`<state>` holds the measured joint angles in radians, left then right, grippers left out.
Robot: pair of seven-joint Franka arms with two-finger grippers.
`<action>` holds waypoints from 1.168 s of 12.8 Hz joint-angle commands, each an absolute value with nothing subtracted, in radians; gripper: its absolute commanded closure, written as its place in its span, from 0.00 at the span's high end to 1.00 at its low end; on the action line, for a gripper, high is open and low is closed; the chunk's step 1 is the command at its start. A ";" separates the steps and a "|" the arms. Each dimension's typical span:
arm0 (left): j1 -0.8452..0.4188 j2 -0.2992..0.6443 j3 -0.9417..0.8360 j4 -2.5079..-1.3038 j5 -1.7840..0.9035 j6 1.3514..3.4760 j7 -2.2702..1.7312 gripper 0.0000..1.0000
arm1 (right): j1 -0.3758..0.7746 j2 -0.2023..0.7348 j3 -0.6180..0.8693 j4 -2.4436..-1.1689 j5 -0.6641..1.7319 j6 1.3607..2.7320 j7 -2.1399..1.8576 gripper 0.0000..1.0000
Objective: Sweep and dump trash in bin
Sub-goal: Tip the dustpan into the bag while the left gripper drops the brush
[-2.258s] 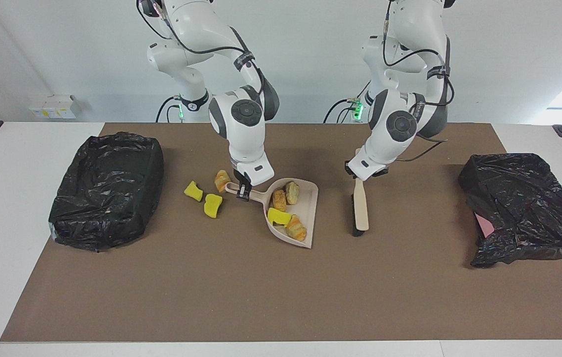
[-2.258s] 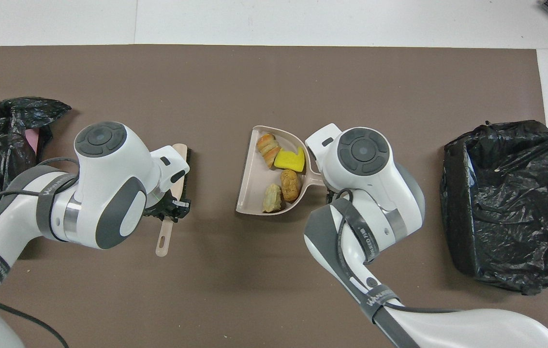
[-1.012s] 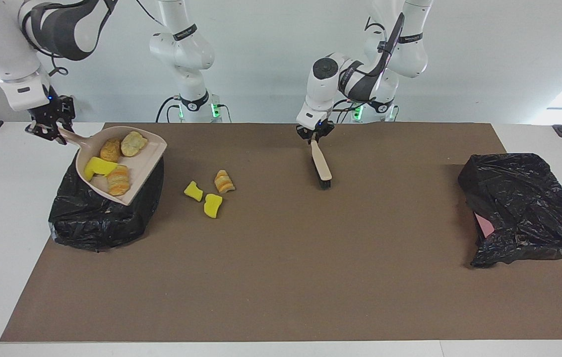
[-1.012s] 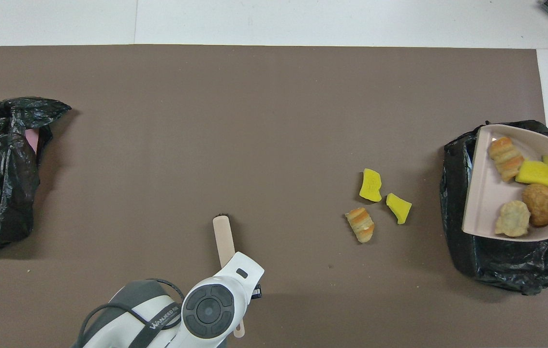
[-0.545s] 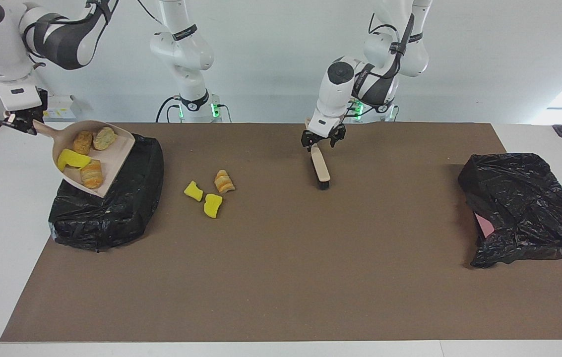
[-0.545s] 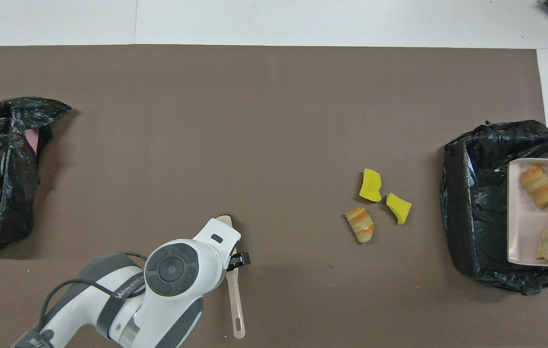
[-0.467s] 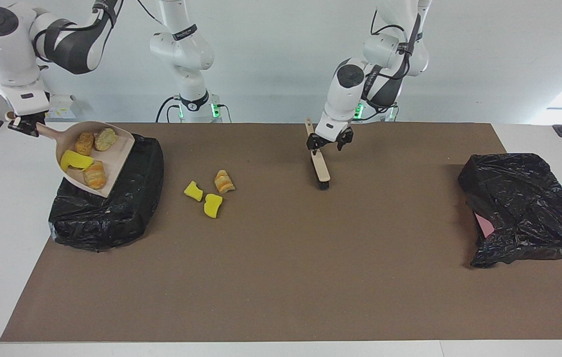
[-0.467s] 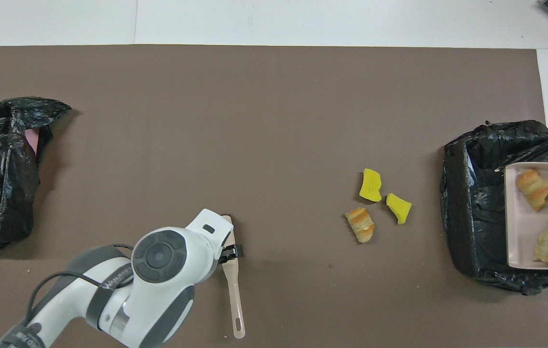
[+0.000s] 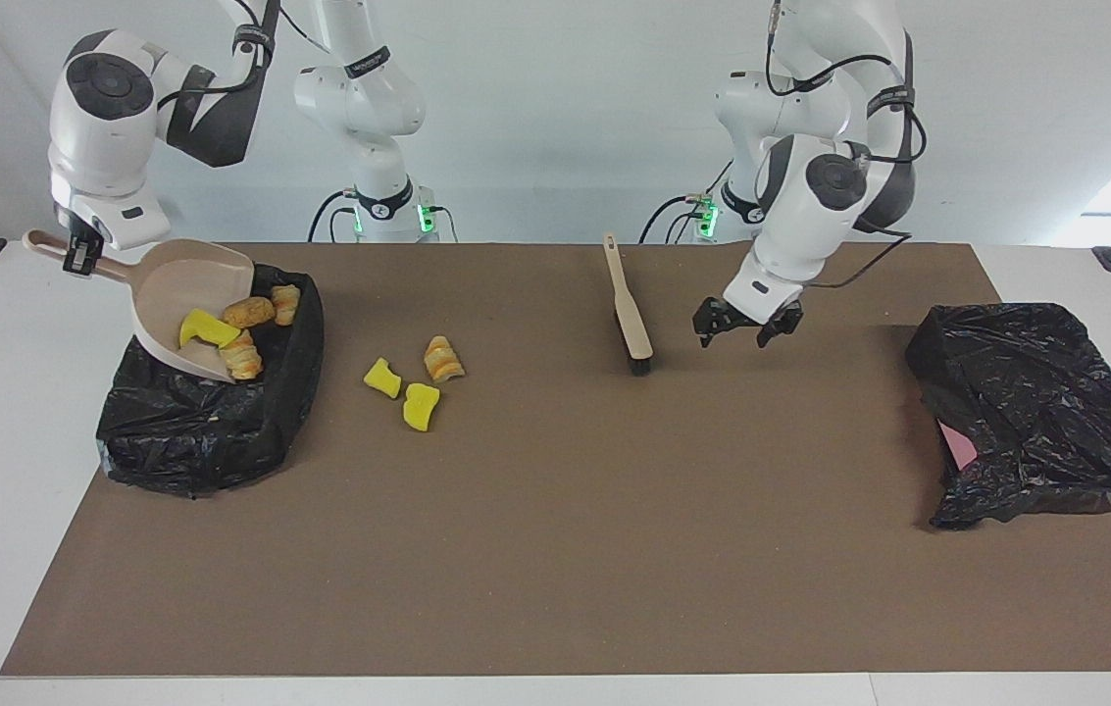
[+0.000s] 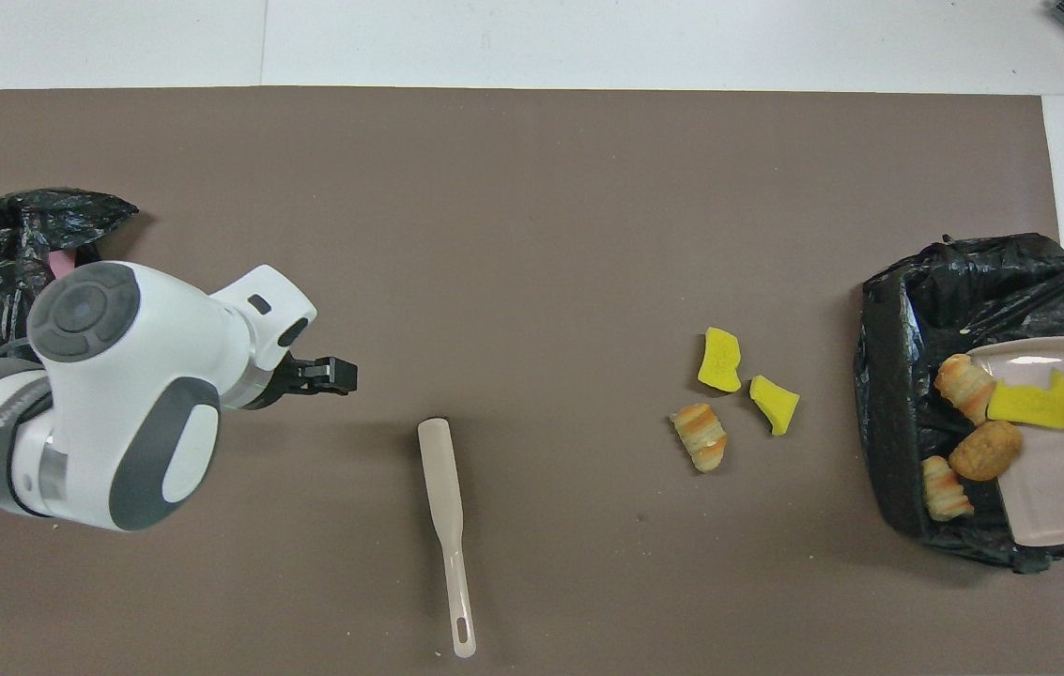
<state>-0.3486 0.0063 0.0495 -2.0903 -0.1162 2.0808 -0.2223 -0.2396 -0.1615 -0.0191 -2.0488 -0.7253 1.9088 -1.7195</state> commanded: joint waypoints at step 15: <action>0.008 0.060 0.038 -1.677 -0.045 1.738 0.120 1.00 | -0.106 -0.291 0.043 -2.094 -0.987 1.838 -1.781 0.00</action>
